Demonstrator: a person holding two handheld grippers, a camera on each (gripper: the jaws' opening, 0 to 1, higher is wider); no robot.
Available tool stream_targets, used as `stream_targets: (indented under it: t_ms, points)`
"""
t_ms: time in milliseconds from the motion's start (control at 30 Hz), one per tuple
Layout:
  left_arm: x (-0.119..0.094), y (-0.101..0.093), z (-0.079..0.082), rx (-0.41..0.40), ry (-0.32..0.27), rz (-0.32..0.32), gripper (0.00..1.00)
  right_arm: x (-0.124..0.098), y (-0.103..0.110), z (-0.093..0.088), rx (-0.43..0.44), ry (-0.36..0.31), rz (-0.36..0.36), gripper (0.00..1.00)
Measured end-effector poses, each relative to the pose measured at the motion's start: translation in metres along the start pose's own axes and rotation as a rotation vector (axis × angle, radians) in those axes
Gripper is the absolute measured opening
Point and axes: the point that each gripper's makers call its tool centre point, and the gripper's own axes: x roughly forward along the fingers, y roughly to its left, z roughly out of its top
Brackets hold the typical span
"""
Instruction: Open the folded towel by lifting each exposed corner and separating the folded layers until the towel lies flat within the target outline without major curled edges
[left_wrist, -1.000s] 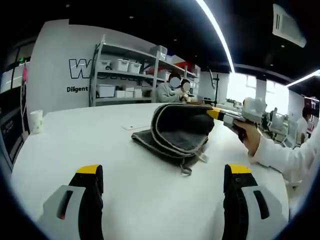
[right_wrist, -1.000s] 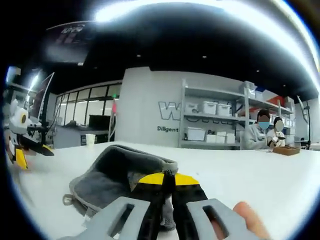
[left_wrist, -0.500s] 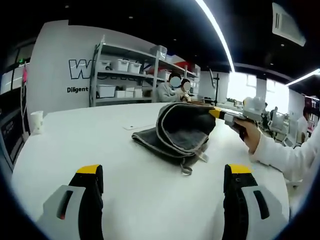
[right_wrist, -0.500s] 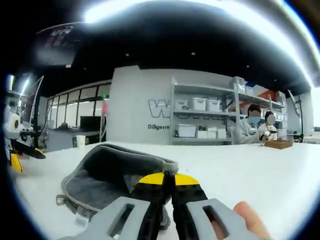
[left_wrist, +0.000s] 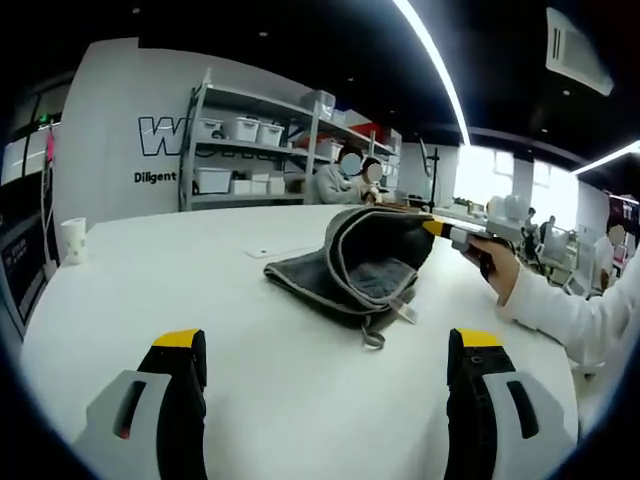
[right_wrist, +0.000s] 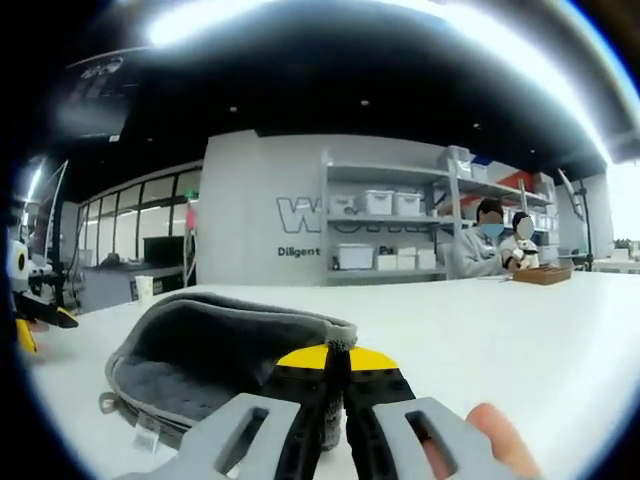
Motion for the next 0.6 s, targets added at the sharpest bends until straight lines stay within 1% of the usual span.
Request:
stream_targets:
  t_ms: [100,233,433,600]
  points:
    - [0.001,0.002,0.000,0.000,0.002,0.000,1.00,-0.001,-0.004,-0.002,0.002,0.005,-0.012,0.00]
    - [0.000,-0.001,0.002,0.003,-0.004,-0.003,1.00,-0.004,-0.007,-0.004,0.015,0.011,-0.021,0.00]
    - [-0.001,-0.003,0.000,0.002,-0.001,-0.002,1.00,-0.003,-0.011,-0.007,0.018,0.018,-0.035,0.00]
    - [-0.002,-0.006,0.000,0.002,-0.005,-0.003,1.00,-0.004,-0.020,-0.009,0.025,0.023,-0.056,0.00]
